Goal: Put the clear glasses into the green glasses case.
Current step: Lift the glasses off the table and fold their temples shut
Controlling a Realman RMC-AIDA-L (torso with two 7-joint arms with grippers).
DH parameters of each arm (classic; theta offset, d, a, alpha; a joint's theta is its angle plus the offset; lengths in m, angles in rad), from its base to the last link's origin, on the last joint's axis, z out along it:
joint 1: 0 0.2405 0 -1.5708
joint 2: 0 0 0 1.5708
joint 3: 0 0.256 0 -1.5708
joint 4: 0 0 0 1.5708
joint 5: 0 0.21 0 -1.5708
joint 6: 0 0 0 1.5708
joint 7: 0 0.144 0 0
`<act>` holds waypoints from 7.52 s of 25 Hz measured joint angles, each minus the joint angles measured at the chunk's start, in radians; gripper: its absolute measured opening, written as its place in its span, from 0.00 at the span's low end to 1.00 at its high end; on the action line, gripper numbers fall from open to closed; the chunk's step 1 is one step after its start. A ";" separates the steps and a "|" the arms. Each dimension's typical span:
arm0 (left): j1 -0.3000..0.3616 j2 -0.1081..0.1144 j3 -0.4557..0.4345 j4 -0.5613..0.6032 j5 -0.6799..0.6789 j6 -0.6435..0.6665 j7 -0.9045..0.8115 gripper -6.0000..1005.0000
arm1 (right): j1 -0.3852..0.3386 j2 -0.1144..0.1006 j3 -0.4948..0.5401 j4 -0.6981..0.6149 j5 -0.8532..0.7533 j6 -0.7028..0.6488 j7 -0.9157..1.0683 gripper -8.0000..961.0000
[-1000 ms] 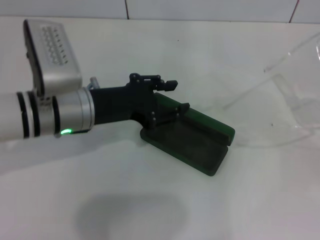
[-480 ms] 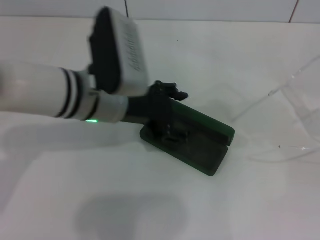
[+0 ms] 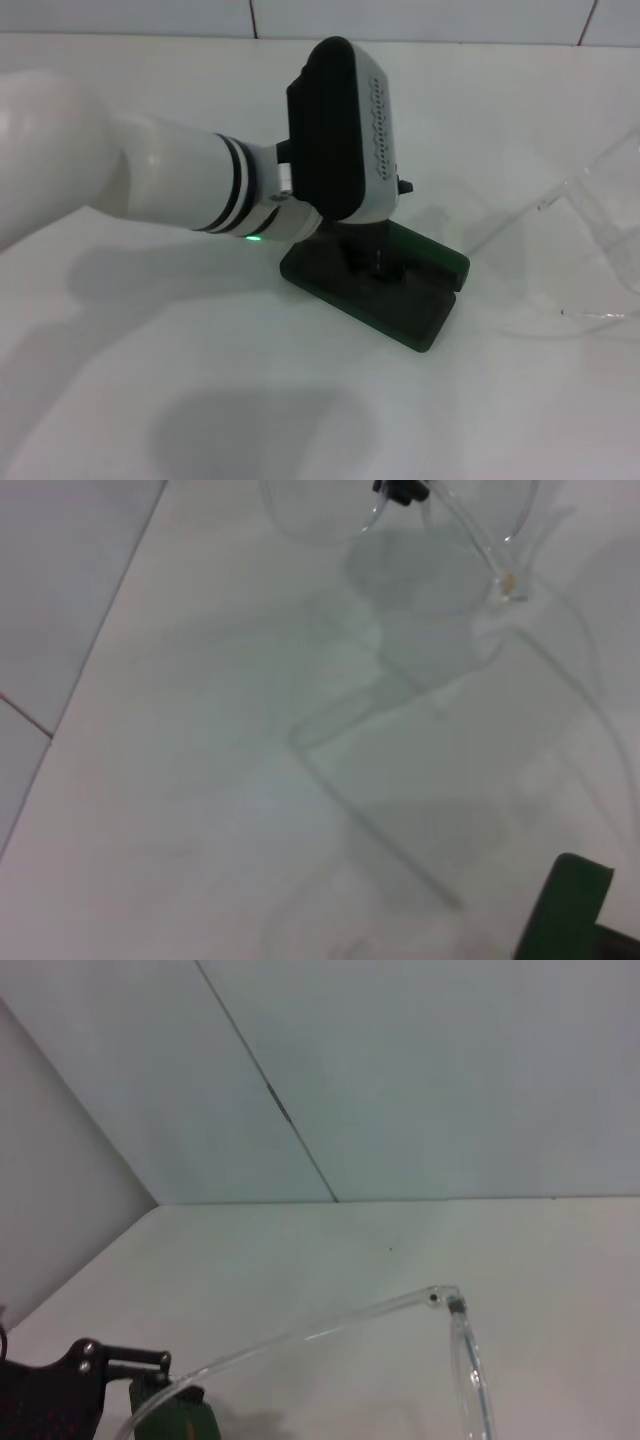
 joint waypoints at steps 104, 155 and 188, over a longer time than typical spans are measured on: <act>-0.090 -0.003 -0.314 -0.745 -1.394 0.251 0.791 0.50 | 0.192 -0.060 -0.021 0.314 0.000 -0.118 -0.033 0.12; 0.002 0.006 -0.086 -0.843 -1.790 0.606 1.040 0.50 | 0.238 -0.013 -0.048 0.416 0.328 -0.090 -0.067 0.12; -0.156 -0.013 0.008 -0.884 -1.546 0.634 1.076 0.50 | 0.271 0.036 -0.111 0.646 0.632 -0.085 -0.258 0.12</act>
